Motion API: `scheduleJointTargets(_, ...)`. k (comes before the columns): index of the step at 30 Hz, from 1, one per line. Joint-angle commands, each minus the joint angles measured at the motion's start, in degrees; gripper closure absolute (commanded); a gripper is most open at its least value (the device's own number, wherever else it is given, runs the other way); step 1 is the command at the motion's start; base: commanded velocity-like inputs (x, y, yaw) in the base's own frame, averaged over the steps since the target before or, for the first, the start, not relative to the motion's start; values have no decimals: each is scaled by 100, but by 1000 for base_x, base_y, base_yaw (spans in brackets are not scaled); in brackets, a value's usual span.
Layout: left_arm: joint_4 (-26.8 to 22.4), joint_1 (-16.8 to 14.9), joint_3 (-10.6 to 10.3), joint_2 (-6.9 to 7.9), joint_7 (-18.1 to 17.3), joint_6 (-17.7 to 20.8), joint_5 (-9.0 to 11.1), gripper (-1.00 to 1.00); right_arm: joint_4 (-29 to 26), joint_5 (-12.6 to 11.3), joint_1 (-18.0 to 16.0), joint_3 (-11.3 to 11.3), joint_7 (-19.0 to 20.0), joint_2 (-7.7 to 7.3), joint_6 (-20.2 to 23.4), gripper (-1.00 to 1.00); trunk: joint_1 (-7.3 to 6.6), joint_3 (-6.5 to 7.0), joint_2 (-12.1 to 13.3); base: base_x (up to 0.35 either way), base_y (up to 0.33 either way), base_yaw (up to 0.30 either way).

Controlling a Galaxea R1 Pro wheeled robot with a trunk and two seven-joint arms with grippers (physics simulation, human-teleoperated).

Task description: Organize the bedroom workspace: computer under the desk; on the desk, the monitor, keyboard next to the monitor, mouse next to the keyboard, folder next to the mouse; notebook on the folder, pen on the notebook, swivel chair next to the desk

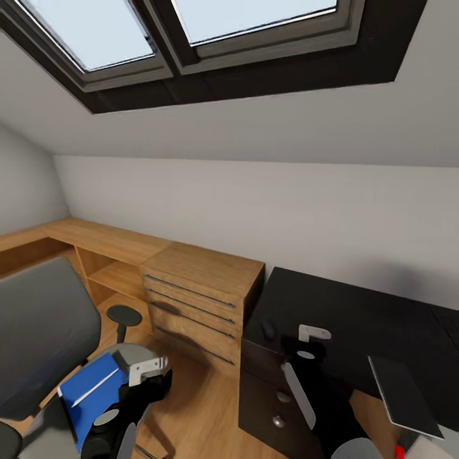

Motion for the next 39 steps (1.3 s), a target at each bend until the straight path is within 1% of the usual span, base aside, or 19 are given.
scheduleJointTargets(1, -9, -4, 2, -4, 33, 28, 50, -100, -7, -41, -5, 19, -40, -8, 21, -100, 4, -7, -4, 324, 0, 0)
scheduleJointTargets(8, -11, 0, 1, -6, 32, 34, 44, -100, 21, -37, -5, 26, -2, -15, 20, -100, 4, -7, -4, 287, -81, 31)
scheduleJointTargets(13, -8, -1, 1, -6, 36, 36, 46, -100, 40, -33, -5, 32, 49, -18, 20, -100, 4, -7, -4, 142, -116, 190)
scheduleJointTargets(16, -10, -1, 1, -11, 37, 37, 49, -100, 50, -29, -5, 34, 164, -23, 22, -100, 4, -7, -4, 40, -37, 239)
scheduleJointTargets(19, -11, -1, -2, -13, 37, 37, 54, -100, 54, -26, -5, 35, 343, -51, 26, -100, 4, -7, -4, 16, -15, 131)
scheduleJointTargets(23, -10, -1, -3, -14, 37, 37, 56, -100, 60, -24, -5, 39, 665, -162, 28, -100, 4, -7, -4, 6, -6, 49)
scheduleJointTargets(24, -10, -2, -5, -15, 37, 37, 59, -100, 66, -22, -5, 41, 827, -206, 28, -100, 4, -7, -4, 3, -2, 22)
scheduleJointTargets(27, -11, -1, -7, -15, 37, 37, 62, -100, 124, -15, -5, 42, 1176, -263, 25, -100, 4, -7, -4, 2, -1, 12)
scheduleJointTargets(28, -11, 0, -7, -15, 37, 37, 65, -100, 282, 75, -5, 43, 1511, -313, 22, -100, 4, -7, -4, 0, 0, 4)
scheduleJointTargets(29, -11, -1, -8, -15, 37, 37, 65, -100, 314, 117, -5, 43, 1573, -320, 20, -100, 4, -7, -4, 0, 0, 3)
scheduleJointTargets(31, -11, 1, -8, -15, 37, 37, 66, -100, 389, 278, -5, 43, 1725, -334, -2, -100, 4, -7, -4, 0, 0, 2)
scheduleJointTargets(32, -11, 0, -8, -15, 37, 37, 66, -100, 448, 489, -5, 44, 1840, -343, -110, -100, 4, -7, -4, 0, 0, 0)
scheduleJointTargets(33, -11, 0, -10, -15, 37, 37, 66, -100, 474, 559, -5, 44, 1870, -345, -170, -100, 4, -7, -4, 0, 0, 0)
scheduleJointTargets(35, -11, -1, -11, -15, 37, 37, 69, -100, 520, 606, -5, 47, 1891, -346, -212, -100, 4, -7, -4, 0, 0, 0)
scheduleJointTargets(39, -11, 0, -16, -15, 37, 31, 71, -100, 827, 731, -5, 47, 2025, -349, -378, -100, 4, -7, -4, 153, 0, 0)
